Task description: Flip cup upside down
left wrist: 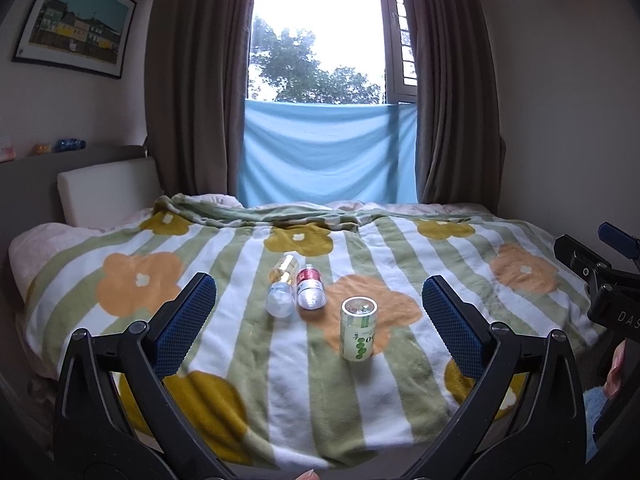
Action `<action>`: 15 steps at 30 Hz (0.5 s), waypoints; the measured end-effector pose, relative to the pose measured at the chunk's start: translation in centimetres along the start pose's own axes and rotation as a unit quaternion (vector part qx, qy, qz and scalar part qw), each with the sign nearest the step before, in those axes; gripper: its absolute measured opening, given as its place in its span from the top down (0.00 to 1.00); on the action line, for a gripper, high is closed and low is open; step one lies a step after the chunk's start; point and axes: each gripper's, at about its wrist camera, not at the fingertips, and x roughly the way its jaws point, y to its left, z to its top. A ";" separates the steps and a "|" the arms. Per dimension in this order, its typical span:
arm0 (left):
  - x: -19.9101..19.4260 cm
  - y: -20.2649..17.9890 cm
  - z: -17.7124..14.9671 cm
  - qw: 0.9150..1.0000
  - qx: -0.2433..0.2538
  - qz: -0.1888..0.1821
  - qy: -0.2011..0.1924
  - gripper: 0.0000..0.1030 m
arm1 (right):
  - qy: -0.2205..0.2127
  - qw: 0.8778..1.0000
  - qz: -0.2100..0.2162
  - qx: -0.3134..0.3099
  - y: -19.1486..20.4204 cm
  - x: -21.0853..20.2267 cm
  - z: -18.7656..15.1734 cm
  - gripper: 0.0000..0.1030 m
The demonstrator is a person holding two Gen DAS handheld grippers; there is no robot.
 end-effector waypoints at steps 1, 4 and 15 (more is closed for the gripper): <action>0.0 -0.1 -0.1 1.000 0.002 0.001 0.000 0.00 | 0.001 1.000 0.001 0.001 0.0 0.0 0.0 0.02; 0.1 -0.5 -0.2 1.000 0.008 0.003 0.003 0.00 | 0.003 1.000 0.001 0.002 -0.1 0.1 0.0 0.02; 0.0 -0.6 -0.4 1.000 0.007 0.003 0.002 0.00 | 0.004 1.000 0.000 0.001 -0.2 0.2 0.0 0.02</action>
